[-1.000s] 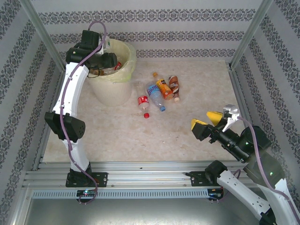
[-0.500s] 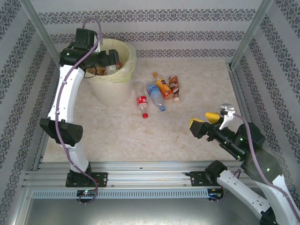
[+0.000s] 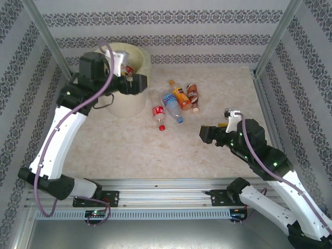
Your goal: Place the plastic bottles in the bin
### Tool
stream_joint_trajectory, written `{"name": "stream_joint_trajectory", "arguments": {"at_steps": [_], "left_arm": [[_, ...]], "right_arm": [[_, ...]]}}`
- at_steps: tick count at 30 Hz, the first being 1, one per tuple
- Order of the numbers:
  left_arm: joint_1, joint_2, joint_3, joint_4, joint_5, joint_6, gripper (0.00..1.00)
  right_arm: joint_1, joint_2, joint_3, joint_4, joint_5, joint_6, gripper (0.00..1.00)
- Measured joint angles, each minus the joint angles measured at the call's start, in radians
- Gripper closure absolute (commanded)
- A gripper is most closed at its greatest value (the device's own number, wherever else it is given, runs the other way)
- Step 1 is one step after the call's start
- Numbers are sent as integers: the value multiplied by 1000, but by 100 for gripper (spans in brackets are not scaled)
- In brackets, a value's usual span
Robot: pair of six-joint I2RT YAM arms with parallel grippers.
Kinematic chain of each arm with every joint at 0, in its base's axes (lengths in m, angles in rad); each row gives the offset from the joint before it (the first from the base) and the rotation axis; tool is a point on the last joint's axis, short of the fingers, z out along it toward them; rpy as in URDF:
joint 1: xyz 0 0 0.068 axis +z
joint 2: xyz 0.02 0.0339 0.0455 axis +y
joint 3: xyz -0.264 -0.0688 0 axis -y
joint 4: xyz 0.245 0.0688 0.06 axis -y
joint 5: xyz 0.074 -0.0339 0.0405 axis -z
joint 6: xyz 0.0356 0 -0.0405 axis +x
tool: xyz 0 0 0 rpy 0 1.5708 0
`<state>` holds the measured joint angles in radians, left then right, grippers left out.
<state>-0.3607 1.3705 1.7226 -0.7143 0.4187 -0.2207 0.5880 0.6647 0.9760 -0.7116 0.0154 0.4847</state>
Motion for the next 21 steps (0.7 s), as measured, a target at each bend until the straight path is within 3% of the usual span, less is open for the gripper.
{"name": "stream_joint_trajectory", "arguments": {"at_steps": [5, 10, 21], "left_arm": [[-92, -32, -248, 230, 98, -27, 0], [-116, -12, -412, 407, 156, -80, 0], [-174, 22, -542, 570, 163, -110, 0]], "right_arm": [[-78, 100, 1, -24, 1, -12, 18], [-187, 218, 1, -20, -46, -21, 25], [-275, 526, 31, 69, -127, -73, 34]]}}
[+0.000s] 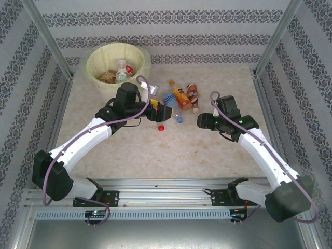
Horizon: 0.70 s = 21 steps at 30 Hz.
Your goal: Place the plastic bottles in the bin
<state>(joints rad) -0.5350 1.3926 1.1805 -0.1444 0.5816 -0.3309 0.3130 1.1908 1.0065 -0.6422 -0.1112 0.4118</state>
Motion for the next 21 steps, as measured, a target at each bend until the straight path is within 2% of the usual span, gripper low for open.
{"name": "stream_joint_trajectory", "arguments": {"at_steps": [4, 8, 21], "left_arm": [[-1, 24, 0, 20, 3, -15, 0], [-2, 26, 0, 21, -2, -14, 0], [-35, 27, 0, 21, -36, -14, 0]], "right_arm": [[-35, 204, 69, 107, -28, -28, 38], [-63, 369, 112, 136, -41, -53, 39], [-76, 705, 345, 176, -27, -98, 38]]}}
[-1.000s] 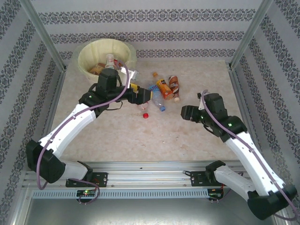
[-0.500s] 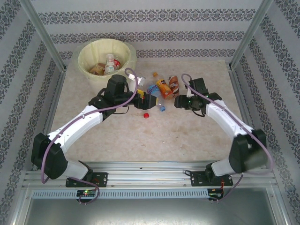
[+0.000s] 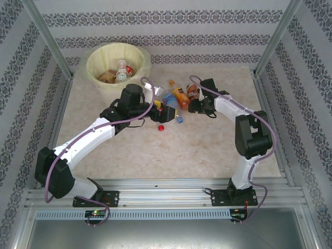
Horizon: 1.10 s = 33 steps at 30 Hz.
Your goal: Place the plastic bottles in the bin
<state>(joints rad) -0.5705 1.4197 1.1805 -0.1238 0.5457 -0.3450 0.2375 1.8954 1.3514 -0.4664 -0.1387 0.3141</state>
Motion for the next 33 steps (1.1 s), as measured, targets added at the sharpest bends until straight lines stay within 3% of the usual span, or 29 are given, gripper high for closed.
{"name": "stream_joint_trajectory", "arguments": {"at_steps": [12, 33], "left_arm": [[-12, 37, 0, -2, -16, 0, 0], [-12, 46, 5, -3, -16, 0, 0]], "right_arm": [[-7, 143, 126, -23, 45, -8, 43], [-7, 208, 158, -39, 56, -34, 58]]}}
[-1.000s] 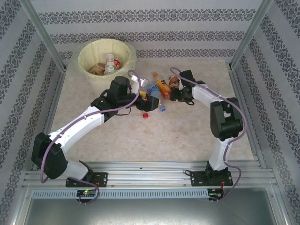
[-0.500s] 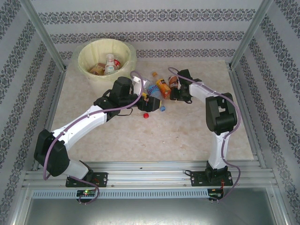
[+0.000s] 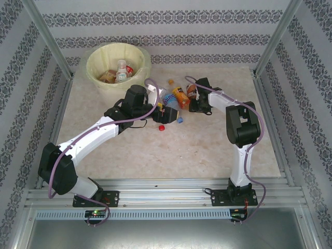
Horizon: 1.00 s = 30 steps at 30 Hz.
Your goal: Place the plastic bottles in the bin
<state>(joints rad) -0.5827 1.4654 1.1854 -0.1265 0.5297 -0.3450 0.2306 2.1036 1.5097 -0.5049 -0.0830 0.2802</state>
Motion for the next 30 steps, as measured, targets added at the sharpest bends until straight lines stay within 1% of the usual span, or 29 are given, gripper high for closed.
{"name": "stream_joint_trajectory", "arguments": {"at_steps": [3, 7, 10, 14, 20, 25, 30], "left_arm": [[0, 0, 1, 0, 0, 0, 0], [0, 6, 6, 0, 1, -1, 0], [0, 18, 14, 0, 1, -5, 0], [0, 27, 17, 0, 2, -16, 0], [0, 39, 22, -1, 18, -54, 0], [0, 79, 48, -3, 52, -104, 0], [0, 95, 48, -1, 87, -149, 0]], "right_arm": [[0, 0, 0, 0, -1, -3, 63], [0, -8, -1, 0, 0, -8, 64], [0, -48, -31, 1, 3, -15, 66], [-5, -153, -105, 2, 3, -19, 67], [-6, -364, -251, 15, -29, -17, 67], [13, -543, -364, 24, -95, 3, 67], [72, -706, -455, 39, -188, 52, 67]]}}
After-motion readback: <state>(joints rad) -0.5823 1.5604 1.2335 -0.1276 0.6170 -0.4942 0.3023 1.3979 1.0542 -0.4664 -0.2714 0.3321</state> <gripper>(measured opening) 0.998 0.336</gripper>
